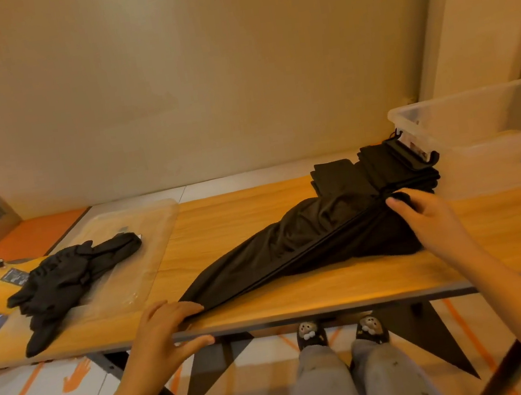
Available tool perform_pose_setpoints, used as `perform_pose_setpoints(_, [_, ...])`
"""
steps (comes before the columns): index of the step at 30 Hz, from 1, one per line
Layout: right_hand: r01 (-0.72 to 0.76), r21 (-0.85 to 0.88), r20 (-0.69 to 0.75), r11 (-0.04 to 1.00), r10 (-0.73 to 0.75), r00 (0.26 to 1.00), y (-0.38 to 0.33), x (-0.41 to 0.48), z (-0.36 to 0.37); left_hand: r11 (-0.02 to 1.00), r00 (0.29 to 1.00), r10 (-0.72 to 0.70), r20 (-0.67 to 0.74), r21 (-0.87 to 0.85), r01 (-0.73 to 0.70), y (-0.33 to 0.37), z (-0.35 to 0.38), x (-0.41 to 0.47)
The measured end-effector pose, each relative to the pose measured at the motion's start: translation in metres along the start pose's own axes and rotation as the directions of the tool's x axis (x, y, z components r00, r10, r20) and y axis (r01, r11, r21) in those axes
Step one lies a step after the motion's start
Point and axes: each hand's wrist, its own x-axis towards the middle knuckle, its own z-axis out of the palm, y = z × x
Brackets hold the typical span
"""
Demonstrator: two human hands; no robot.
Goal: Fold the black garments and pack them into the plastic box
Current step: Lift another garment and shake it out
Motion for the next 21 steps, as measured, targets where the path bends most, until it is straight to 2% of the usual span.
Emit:
perform_pose_setpoints(2, [0.040, -0.048, -0.037, 0.998, -0.042, 0.998, 0.000, -0.001, 0.000, 0.999, 0.999, 0.018, -0.032, 0.035, -0.017, 0.001, -0.004, -0.006])
perform_pose_setpoints(5, [0.113, -0.134, -0.104, 0.984, -0.127, 0.986, -0.005, -0.003, -0.002, 1.000, 0.998, -0.027, -0.061, 0.009, 0.028, 0.001, -0.017, -0.009])
perform_pose_setpoints(8, [0.185, -0.103, -0.188, 0.977, -0.201, 0.961, -0.022, -0.001, -0.005, 0.995, 0.987, -0.100, -0.124, -0.023, 0.098, 0.007, -0.045, 0.005])
perform_pose_setpoints(12, [0.219, -0.070, -0.278, 0.973, -0.230, 0.933, -0.061, 0.022, -0.021, 0.993, 0.960, -0.058, -0.275, -0.113, 0.027, 0.031, -0.096, 0.051])
perform_pose_setpoints(14, [0.233, -0.037, -0.278, 0.972, -0.234, 0.932, -0.085, 0.039, -0.033, 0.980, 0.949, -0.074, -0.307, -0.198, 0.012, 0.038, -0.120, 0.078])
perform_pose_setpoints(17, [0.258, 0.098, -0.205, 0.961, -0.234, 0.950, -0.124, 0.064, -0.053, 0.956, 0.936, -0.137, -0.325, -0.290, 0.040, 0.044, -0.154, 0.122])
perform_pose_setpoints(21, [0.294, 0.152, -0.154, 0.944, -0.271, 0.950, -0.173, 0.095, -0.079, 0.937, 0.896, -0.167, -0.412, -0.348, 0.014, 0.050, -0.198, 0.176])
